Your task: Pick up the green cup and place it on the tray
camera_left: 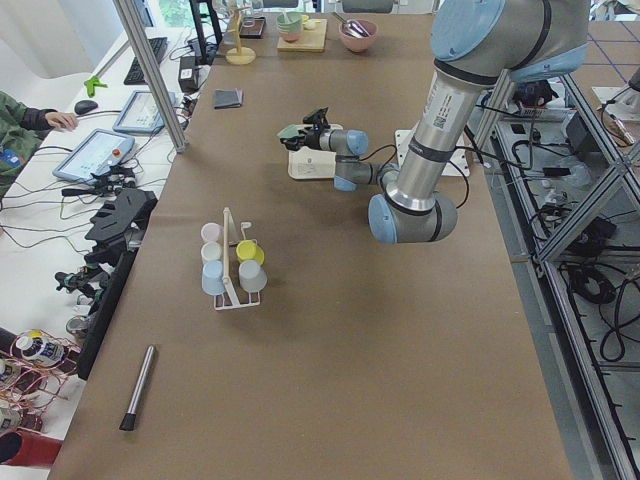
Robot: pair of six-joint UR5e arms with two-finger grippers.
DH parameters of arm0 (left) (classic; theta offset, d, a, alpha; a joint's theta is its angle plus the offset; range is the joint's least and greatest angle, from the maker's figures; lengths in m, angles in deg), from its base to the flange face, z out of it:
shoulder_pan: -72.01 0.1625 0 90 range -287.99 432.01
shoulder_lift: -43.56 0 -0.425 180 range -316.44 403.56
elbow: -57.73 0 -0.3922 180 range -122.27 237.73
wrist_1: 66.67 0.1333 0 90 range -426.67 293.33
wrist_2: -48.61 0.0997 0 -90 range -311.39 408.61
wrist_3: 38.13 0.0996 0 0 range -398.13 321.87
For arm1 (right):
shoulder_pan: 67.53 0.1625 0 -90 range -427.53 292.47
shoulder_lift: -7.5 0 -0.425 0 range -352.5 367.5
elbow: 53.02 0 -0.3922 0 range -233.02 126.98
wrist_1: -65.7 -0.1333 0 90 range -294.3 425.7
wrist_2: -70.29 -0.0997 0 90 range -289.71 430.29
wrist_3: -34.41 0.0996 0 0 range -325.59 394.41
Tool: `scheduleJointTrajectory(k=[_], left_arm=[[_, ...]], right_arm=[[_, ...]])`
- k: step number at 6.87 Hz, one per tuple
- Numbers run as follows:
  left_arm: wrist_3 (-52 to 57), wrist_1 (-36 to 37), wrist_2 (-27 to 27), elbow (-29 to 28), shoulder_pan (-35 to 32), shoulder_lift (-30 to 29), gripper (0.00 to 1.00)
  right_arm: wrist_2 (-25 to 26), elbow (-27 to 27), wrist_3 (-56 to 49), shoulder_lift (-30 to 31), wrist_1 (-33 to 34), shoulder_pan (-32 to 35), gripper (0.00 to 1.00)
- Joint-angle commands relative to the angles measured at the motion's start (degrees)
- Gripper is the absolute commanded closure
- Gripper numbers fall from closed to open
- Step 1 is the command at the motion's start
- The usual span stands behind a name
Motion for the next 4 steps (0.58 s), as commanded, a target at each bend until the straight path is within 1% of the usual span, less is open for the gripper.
scheduleJointTrajectory(k=[1,3,4], left_arm=[[2.51,-0.45,-5.38,-0.36,0.00,-0.38,0.95],[5.93,-1.06,-11.00,-0.45,0.00,-0.90,0.92],[8.92,-2.20,-14.86,-1.23,0.08,-1.25,0.91]], right_arm=[[-0.03,-0.10,-0.05,-0.06,0.00,0.00,0.00],[-0.03,-0.10,0.04,0.02,0.00,0.00,0.00],[-0.12,-0.01,0.04,-0.06,0.00,0.00,0.00]])
